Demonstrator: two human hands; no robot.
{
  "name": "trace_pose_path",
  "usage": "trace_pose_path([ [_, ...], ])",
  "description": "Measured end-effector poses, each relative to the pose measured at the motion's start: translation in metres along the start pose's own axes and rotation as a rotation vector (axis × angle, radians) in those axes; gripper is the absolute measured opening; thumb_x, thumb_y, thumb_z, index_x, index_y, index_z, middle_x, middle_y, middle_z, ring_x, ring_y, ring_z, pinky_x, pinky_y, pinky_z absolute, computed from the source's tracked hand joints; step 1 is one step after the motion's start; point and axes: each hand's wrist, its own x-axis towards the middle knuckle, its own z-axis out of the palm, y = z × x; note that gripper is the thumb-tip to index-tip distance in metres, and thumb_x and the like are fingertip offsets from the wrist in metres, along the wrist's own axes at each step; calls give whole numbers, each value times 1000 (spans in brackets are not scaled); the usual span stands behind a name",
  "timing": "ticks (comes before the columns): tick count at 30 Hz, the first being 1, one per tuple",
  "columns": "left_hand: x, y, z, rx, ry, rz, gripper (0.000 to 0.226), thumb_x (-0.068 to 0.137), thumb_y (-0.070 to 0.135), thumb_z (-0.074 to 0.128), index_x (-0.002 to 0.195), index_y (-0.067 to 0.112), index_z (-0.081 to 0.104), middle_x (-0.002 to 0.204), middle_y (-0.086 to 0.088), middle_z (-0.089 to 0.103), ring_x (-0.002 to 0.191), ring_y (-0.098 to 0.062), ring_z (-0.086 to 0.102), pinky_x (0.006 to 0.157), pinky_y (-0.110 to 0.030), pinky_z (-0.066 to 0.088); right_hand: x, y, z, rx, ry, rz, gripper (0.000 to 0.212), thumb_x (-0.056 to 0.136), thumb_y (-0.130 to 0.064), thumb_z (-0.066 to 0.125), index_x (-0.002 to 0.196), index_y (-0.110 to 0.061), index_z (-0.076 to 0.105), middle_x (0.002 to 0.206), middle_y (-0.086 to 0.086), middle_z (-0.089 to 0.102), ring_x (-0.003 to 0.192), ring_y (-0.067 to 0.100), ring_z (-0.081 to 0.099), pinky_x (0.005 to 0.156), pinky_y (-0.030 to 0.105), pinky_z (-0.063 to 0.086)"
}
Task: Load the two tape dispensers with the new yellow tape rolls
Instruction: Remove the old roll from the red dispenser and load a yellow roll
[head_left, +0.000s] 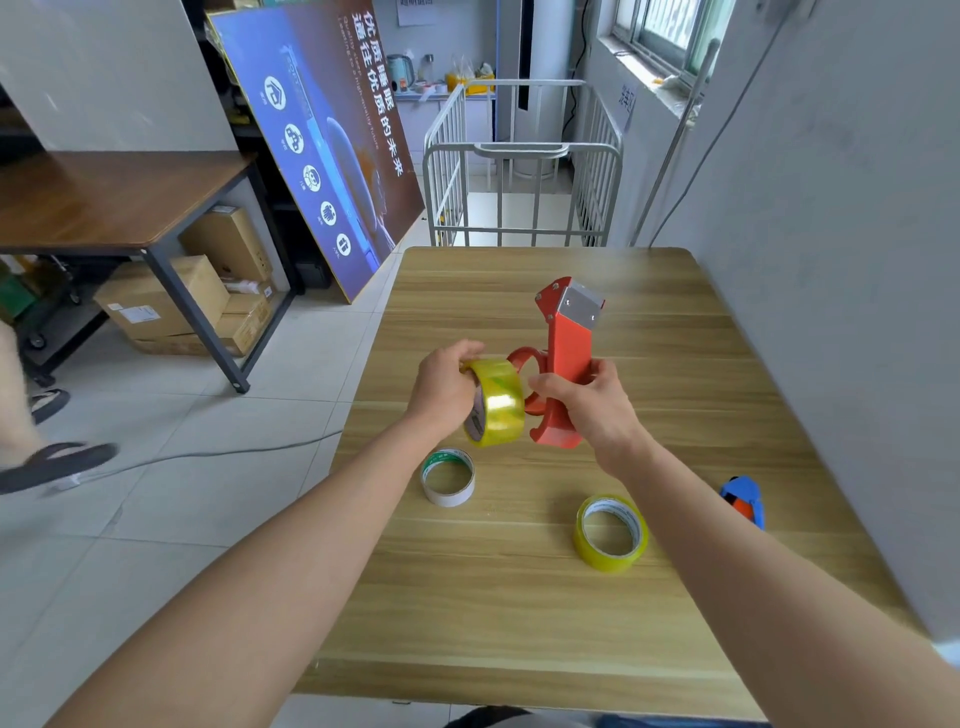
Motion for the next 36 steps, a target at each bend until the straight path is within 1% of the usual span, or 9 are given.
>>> trace_pose_path([
  [4, 0, 5, 1, -41, 79, -38, 22, 82, 0, 57, 88, 19, 67, 98, 0, 56, 98, -17, 55, 78, -22, 43, -2, -2, 5, -29, -43, 6, 68, 60, -32, 81, 112, -19, 40, 106, 7, 62, 92, 25, 67, 77, 50, 59],
  [6, 1, 4, 0, -13, 117, -66, 23, 83, 3, 56, 89, 22, 68, 104, -2, 48, 102, -17, 49, 84, -25, 44, -3, -3, 5, -19, -70, 10, 70, 59, -32, 81, 113, -19, 40, 108, 10, 63, 93, 27, 68, 75, 50, 60],
  [13, -1, 5, -9, -382, -20, -229, 34, 86, 3, 46, 110, 19, 64, 112, -11, 68, 98, -30, 66, 89, -47, 54, -6, -3, 5, -9, -103, -14, 62, 69, -22, 79, 115, -16, 38, 102, 7, 64, 76, 16, 72, 57, 33, 59],
  [17, -4, 7, -9, -555, -66, -291, 16, 85, 19, 56, 94, 26, 67, 102, -13, 70, 95, -35, 66, 86, -51, 54, -6, 0, 6, -64, -89, -25, 62, 70, -23, 78, 117, -16, 38, 97, -3, 60, 60, 1, 69, 48, 17, 52],
  [19, -4, 5, -8, -501, -46, -247, 18, 84, 14, 62, 93, 29, 64, 91, 3, 66, 84, -13, 66, 74, -31, 58, -6, 2, 6, -57, -92, -17, 63, 70, -22, 78, 119, -15, 38, 98, -2, 59, 58, -1, 69, 46, 19, 52],
  [21, -3, 5, -9, -490, -32, -258, 35, 82, 5, 64, 106, 30, 57, 89, 4, 62, 78, -11, 65, 62, -23, 56, -5, 3, 6, -31, -103, -16, 62, 71, -20, 77, 119, -15, 37, 98, 0, 59, 58, 0, 70, 44, 20, 52],
  [25, -4, 8, -9, -535, -112, -344, 65, 81, 1, 64, 134, 26, 35, 110, -6, 63, 96, -24, 64, 75, -36, 53, -5, 2, 8, -34, -86, -31, 63, 71, -21, 78, 118, -15, 37, 96, -3, 59, 59, -3, 68, 44, 18, 52],
  [32, -6, 9, -10, -631, -242, -377, 75, 76, -5, 67, 140, 7, 29, 123, -16, 61, 105, -30, 63, 89, -45, 53, -7, 3, 7, -43, -55, -39, 64, 68, -24, 79, 117, -16, 40, 96, -4, 60, 74, 10, 70, 51, 23, 56],
  [36, -7, 12, -13, -682, -283, -407, 71, 78, -2, 66, 139, 5, 30, 124, -17, 61, 105, -30, 63, 89, -48, 53, -7, 6, 7, -60, -50, -34, 66, 67, -26, 80, 119, -17, 40, 101, -2, 59, 94, 21, 67, 79, 48, 59],
])
